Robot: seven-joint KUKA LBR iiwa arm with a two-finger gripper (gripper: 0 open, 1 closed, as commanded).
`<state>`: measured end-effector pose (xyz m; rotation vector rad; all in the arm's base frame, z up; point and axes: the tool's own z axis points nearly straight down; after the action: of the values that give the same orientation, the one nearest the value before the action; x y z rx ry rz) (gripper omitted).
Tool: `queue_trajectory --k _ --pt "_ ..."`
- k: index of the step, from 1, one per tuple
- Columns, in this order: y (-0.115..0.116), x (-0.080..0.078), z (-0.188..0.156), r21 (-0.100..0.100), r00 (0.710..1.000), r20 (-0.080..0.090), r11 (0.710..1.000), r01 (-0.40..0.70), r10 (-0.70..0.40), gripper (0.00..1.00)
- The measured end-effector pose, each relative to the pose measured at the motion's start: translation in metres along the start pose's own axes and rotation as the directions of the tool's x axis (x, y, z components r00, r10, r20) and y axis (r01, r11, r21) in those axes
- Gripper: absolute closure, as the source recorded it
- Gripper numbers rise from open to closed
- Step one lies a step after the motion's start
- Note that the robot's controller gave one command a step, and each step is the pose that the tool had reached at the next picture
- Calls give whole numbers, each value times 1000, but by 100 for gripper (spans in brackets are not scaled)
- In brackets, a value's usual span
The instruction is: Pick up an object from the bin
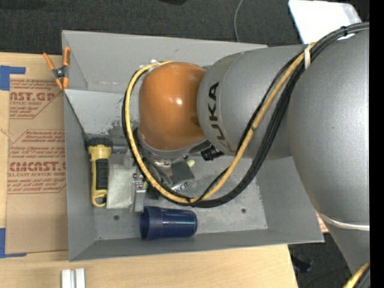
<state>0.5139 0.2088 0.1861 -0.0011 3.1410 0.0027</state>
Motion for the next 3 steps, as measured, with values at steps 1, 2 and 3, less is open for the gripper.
queue_trajectory --k 1,2,3 --pt "0 0 0 0 1000 0 1000 0 0 0" --pt "-50 2 -11 -1 1000 0 1000 -23 23 0" --pt "-96 -2 4 -1 998 0 998 -62 62 0"
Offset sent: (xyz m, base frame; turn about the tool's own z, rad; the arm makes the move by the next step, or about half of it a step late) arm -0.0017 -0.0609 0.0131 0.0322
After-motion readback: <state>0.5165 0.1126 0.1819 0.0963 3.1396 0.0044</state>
